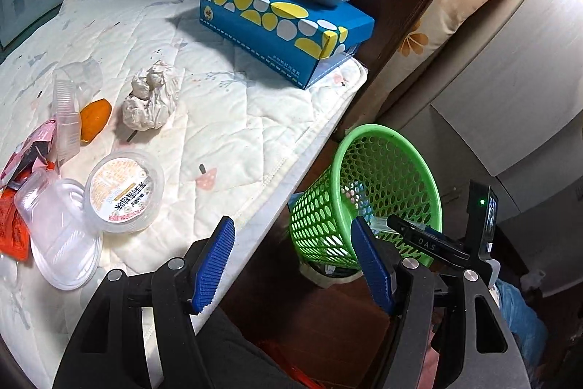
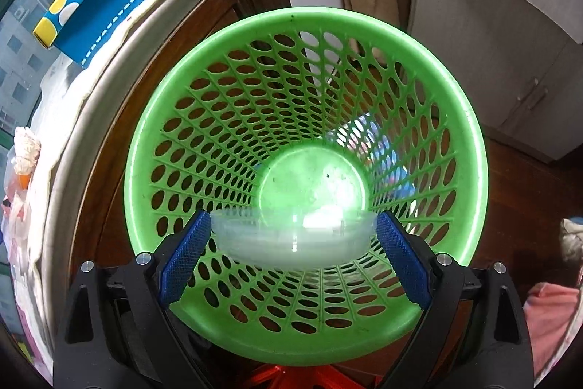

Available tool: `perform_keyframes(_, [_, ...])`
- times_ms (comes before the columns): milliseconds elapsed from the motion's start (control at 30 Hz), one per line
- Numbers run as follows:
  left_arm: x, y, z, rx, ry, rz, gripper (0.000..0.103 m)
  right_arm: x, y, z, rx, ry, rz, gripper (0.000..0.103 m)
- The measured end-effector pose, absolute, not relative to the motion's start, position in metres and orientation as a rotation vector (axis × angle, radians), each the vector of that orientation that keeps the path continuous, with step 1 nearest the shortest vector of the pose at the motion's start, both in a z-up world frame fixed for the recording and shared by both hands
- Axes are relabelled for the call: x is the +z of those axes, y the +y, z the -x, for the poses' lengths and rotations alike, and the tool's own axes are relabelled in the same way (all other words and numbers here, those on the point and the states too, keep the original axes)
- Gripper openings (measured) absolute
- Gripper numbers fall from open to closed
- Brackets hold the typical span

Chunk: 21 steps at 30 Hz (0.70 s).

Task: Collect trash
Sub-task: 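Carry the lid and foam block to the green basket and release both, then move both tools back over the trash on the mattress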

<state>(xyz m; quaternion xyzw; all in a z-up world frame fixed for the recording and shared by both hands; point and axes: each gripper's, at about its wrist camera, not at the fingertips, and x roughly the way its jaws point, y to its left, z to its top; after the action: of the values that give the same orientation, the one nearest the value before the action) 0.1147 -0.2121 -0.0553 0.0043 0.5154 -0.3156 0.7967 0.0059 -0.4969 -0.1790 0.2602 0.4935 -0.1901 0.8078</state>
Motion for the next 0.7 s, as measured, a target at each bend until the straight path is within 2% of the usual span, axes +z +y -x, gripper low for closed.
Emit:
perform_keyframes(200, [-0.057,-0.197,-0.112,-0.665,1.11,0.016,0.064,-0.177,-0.494,0.002,-0.409,1.033,-0.57,0.092])
perform_keyframes(567, [-0.041,-0.142,-0.113,-0.59,1.062,0.078,0.064,-0.125,-0.459,0.015,-0.339,0.935,-0.471,0.092])
perform_keyframes(600, [-0.04,-0.136,-0.113,-0.575,1.058,0.08,0.068,-0.12,-0.454,0.015,-0.326,0.924,-0.464,0.092])
perform_keyframes(700, [-0.039,-0.116,-0.114,-0.536,1.048,0.095,0.069,-0.103,-0.437,0.011,-0.286,0.891,-0.442,0.092])
